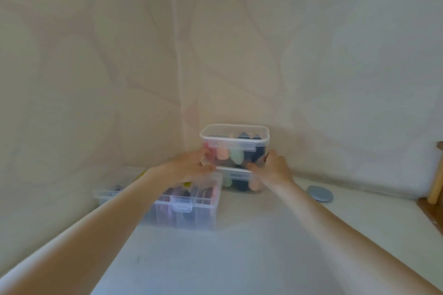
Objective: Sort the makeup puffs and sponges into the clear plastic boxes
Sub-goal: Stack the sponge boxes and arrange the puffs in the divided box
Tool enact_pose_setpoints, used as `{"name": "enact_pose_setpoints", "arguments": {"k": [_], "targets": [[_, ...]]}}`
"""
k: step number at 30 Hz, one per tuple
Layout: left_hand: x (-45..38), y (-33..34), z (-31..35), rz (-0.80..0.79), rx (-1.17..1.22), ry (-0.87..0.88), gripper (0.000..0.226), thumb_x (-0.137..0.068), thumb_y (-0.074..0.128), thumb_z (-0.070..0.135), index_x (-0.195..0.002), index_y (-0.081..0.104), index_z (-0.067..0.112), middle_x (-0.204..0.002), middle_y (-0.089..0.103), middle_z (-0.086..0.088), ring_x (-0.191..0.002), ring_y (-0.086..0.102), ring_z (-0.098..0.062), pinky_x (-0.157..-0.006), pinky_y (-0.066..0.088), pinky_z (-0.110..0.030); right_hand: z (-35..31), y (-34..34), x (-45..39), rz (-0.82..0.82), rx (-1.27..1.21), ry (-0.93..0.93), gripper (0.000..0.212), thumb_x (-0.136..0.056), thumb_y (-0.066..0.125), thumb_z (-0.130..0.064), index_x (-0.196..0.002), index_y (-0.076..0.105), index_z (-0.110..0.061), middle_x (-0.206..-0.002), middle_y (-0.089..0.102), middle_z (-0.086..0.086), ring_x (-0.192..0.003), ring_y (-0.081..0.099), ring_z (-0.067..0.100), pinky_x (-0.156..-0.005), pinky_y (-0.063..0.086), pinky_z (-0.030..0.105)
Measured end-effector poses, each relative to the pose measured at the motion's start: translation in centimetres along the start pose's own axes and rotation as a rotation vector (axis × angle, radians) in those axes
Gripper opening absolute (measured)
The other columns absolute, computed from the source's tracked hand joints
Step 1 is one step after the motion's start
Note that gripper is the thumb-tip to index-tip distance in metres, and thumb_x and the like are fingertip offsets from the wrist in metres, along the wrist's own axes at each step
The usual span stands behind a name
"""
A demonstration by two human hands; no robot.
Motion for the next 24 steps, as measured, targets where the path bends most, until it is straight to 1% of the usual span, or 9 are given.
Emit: {"name": "enact_pose_setpoints", "arguments": {"k": [2, 4, 7, 10, 12, 14, 18, 21, 24], "targets": [[-0.5, -0.8, -1.7, -0.011, 0.074, -0.038, 0.024, -0.091, 0.056, 0.028, -0.114, 0.058, 0.022, -0.107, 0.057, 0.005, -0.098, 0.057, -0.016, -0.087, 0.05, -0.025, -1.0, 1.6, -0.7, -0.091, -0.119, 0.019, 0.032, -0.08, 0.07, -0.041, -0.086, 0.05, -0.016, -0.1, 0.059, 0.008, -0.099, 0.06, 0.029, -0.072, 0.046, 0.03], [-1.3, -1.3, -3.4, -0.04, 0.118, -0.098, 0.022, -0.089, 0.058, 0.032, -0.108, 0.06, 0.022, -0.105, 0.061, 0.002, -0.098, 0.059, -0.018, -0.092, 0.05, -0.03, -1.9, 3.5, -1.8, -0.174, -0.228, 0.056, 0.03, -0.079, 0.072, -0.031, -0.072, 0.044, -0.022, -0.087, 0.059, 0.003, -0.098, 0.065, 0.03, -0.086, 0.052, 0.036], [-2.6, -1.1, -5.2, -0.141, 0.006, -0.193, 0.025, -0.092, 0.053, 0.034, -0.109, 0.064, 0.02, -0.111, 0.063, 0.0, -0.1, 0.058, -0.016, -0.097, 0.045, -0.031, -3.3, 6.2, -3.3, -0.3, -0.396, 0.043, 0.019, -0.081, 0.06, -0.002, -0.076, 0.052, -0.018, -0.083, 0.063, 0.007, -0.102, 0.064, 0.034, -0.097, 0.049, 0.047], [-3.8, -1.3, -6.4, -0.156, -0.019, -0.217, 0.032, -0.094, 0.048, 0.029, -0.118, 0.062, 0.013, -0.123, 0.06, -0.005, -0.111, 0.056, -0.021, -0.104, 0.042, -0.034, -4.7, 8.3, -4.0, -0.461, -0.569, 0.032, 0.025, -0.085, 0.046, 0.011, -0.097, 0.06, -0.006, -0.092, 0.062, 0.009, -0.088, 0.061, 0.021, -0.088, 0.053, 0.033], [-4.7, -1.7, -7.5, -0.106, 0.015, -0.228, 0.031, -0.095, 0.048, 0.025, -0.115, 0.061, 0.005, -0.118, 0.062, -0.008, -0.1, 0.059, -0.022, -0.094, 0.046, -0.031, -4.9, 8.9, -4.7, -0.448, -0.612, 0.029, 0.032, -0.087, 0.047, 0.007, -0.113, 0.062, -0.002, -0.091, 0.064, 0.007, -0.076, 0.06, 0.013, -0.071, 0.052, 0.019], [-4.8, -2.0, -8.1, -0.06, 0.144, -0.244, 0.024, -0.096, 0.047, 0.017, -0.108, 0.061, 0.001, -0.1, 0.06, -0.011, -0.086, 0.06, -0.027, -0.081, 0.047, -0.031, -4.3, 9.1, -5.2, -0.428, -0.672, 0.081, 0.028, -0.091, 0.047, -0.003, -0.114, 0.063, -0.006, -0.086, 0.065, 0.003, -0.075, 0.061, 0.011, -0.074, 0.049, 0.019], [-4.2, -1.4, -9.0, -0.177, 0.35, -0.269, 0.015, -0.093, 0.051, 0.007, -0.098, 0.063, 0.002, -0.103, 0.06, -0.016, -0.099, 0.053, -0.028, -0.106, 0.04, -0.044, -3.6, 8.6, -4.5, -0.473, -0.437, 0.058, 0.014, -0.097, 0.046, -0.029, -0.1, 0.058, -0.022, -0.105, 0.061, 0.003, -0.097, 0.059, 0.022, -0.092, 0.047, 0.034], [-2.7, -1.4, -8.3, -0.227, 0.211, -0.282, 0.029, -0.088, 0.06, 0.029, -0.112, 0.063, 0.012, -0.12, 0.058, -0.006, -0.112, 0.054, -0.023, -0.107, 0.04, -0.039, -5.2, 7.0, -3.0, -0.239, -0.197, -0.12, 0.018, -0.096, 0.047, -0.029, -0.097, 0.058, -0.016, -0.104, 0.066, 0.01, -0.091, 0.062, 0.023, -0.089, 0.05, 0.038], [0.2, -1.5, -6.6, -0.233, 0.086, -0.251, 0.032, -0.096, 0.045, 0.034, -0.123, 0.056, 0.02, -0.119, 0.049, 0.007, -0.106, 0.045, -0.013, -0.104, 0.032, -0.028, -7.9, 7.9, 1.0, -0.516, -0.032, -0.356, 0.049, -0.084, 0.061, -0.047, -0.125, 0.053, -0.02, -0.124, 0.057, -0.002, -0.111, 0.055, 0.015, -0.095, 0.044, 0.028]]}}
Point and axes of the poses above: each hand's wrist, its own x-axis away from the middle knuckle, its own y-axis out of the palm, z = x × y, the point moved 5 cm from there along -x, towards the middle knuckle
